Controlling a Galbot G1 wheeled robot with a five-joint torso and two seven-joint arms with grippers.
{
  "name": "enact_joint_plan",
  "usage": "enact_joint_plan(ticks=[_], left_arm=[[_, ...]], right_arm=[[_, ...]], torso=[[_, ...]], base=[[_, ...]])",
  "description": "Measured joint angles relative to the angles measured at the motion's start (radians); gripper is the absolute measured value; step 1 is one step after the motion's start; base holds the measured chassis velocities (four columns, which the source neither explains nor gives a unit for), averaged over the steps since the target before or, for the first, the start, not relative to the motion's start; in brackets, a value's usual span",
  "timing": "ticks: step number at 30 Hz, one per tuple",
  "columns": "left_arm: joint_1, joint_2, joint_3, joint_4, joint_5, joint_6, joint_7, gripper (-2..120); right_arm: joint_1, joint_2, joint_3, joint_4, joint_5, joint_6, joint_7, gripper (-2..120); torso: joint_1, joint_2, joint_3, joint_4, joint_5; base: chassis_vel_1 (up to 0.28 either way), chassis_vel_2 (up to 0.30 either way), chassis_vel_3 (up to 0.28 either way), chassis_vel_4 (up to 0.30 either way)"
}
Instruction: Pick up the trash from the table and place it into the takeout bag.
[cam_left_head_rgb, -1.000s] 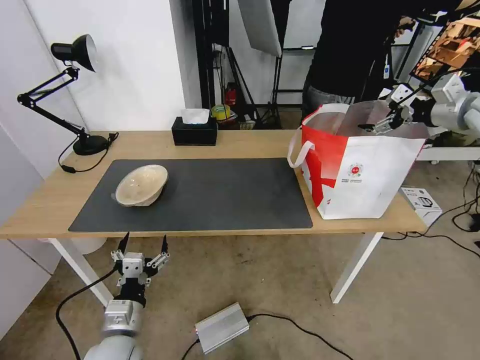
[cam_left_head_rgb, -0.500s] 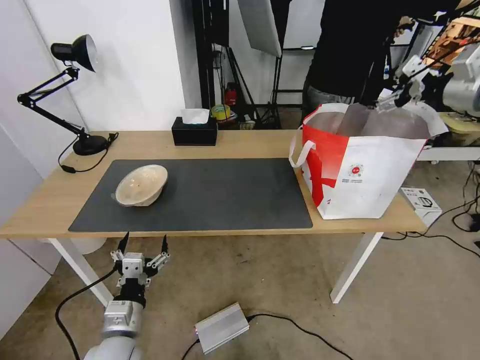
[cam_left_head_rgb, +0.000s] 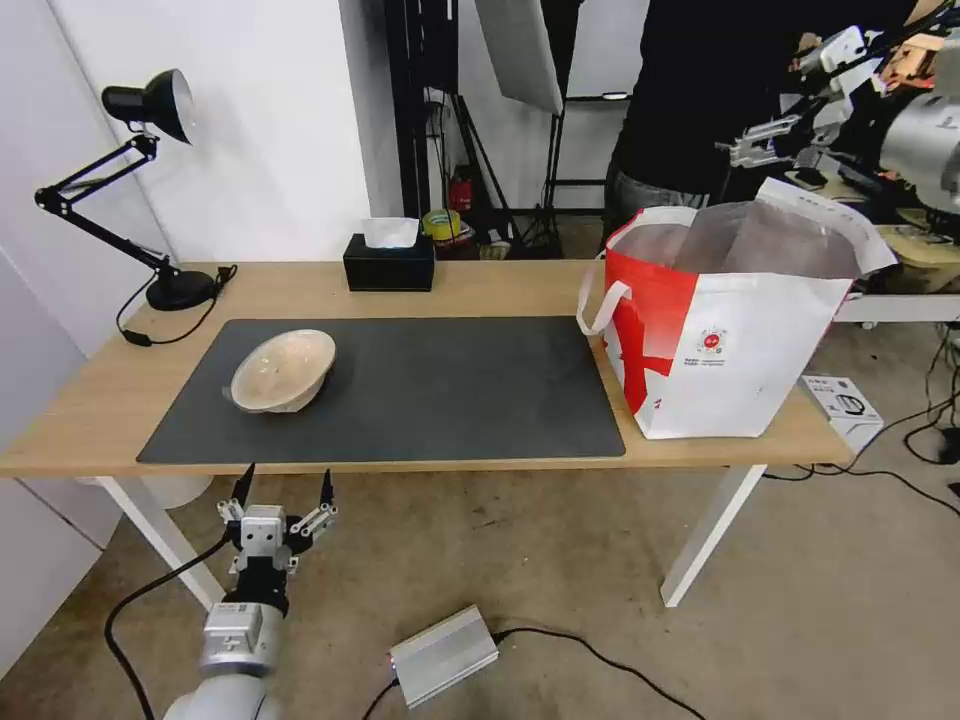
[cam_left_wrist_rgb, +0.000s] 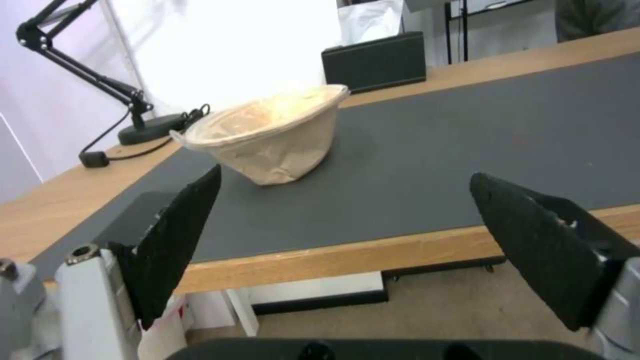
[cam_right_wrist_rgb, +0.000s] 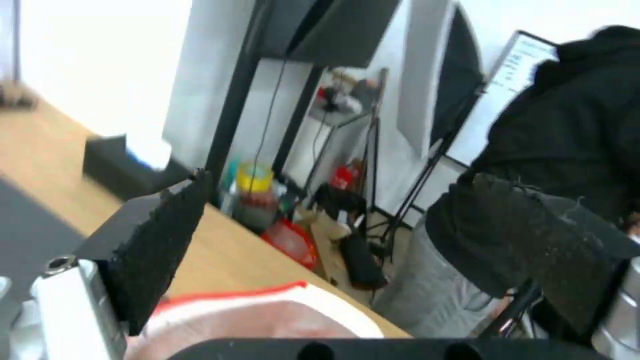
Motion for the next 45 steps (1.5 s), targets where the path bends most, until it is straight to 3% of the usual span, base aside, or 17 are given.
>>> enact_joint_plan(ticks=[1, 4, 6, 10, 14, 21, 30, 33, 45], left_arm=[[0.0, 0.0, 0.0, 0.0, 0.0, 0.0, 0.0, 100], [0.0, -0.001, 0.0, 0.0, 0.0, 0.0, 0.0, 100], [0.0, -0.001, -0.001, 0.0, 0.0, 0.0, 0.0, 100], [-0.003, -0.002, -0.003, 0.004, -0.002, 0.0, 0.0, 100], [-0.004, -0.006, -0.005, 0.005, -0.002, 0.0, 0.0, 100], [0.0, -0.012, -0.014, 0.006, -0.003, -0.003, -0.001, 100], [0.019, -0.025, -0.023, 0.004, -0.001, -0.017, -0.001, 100], [0.025, -0.033, -0.024, 0.002, 0.003, -0.019, -0.002, 100], [0.044, -0.058, -0.035, -0.005, 0.018, -0.027, -0.003, 100]], right_arm=[[0.0, 0.0, 0.0, 0.0, 0.0, 0.0, 0.0, 100], [-0.09, -0.026, 0.057, 0.103, 0.071, 0.002, 0.178, 100], [-0.111, -0.037, 0.064, 0.128, 0.082, 0.013, 0.22, 100], [-0.192, -0.085, 0.088, 0.222, 0.101, 0.074, 0.403, 100], [-0.27, -0.121, 0.13, 0.285, 0.072, 0.125, 0.492, 100], [-0.462, -0.138, 0.241, 0.319, -0.031, 0.216, 0.567, 100], [-0.615, -0.115, 0.293, 0.328, -0.13, 0.292, 0.597, 100], [-0.724, -0.093, 0.358, 0.38, -0.164, 0.299, 0.625, 100], [-0.853, -0.049, 0.407, 0.461, -0.196, 0.29, 0.704, 100]], torso=[[0.0, 0.0, 0.0, 0.0, 0.0], [0.0, 0.0, 0.0, 0.0, 0.0001], [0.0, 0.0, 0.0, -0.0001, 0.0001], [0.0, 0.0, 0.0, 0.0, 0.0001], [0.0, 0.0, 0.0, -0.0001, -0.0001], [0.0, 0.0, 0.0, -0.0001, 0.0001], [0.0, 0.0, 0.0, 0.0002, 0.0002], [0.0, 0.0, 0.0, -0.0003, 0.0], [0.0, 0.0, 0.0, 0.0003, 0.0]], base=[[0.0, 0.0, 0.0, 0.0], [0.0, 0.0, 0.0, 0.0], [0.0, 0.0, 0.0, 0.0], [0.0, 0.0, 0.0, 0.0], [0.0, 0.0, 0.0, 0.0], [0.0, 0.0, 0.0, 0.0], [0.0, 0.0, 0.0, 0.0], [0.0, 0.0, 0.0, 0.0], [0.0, 0.0, 0.0, 0.0]])
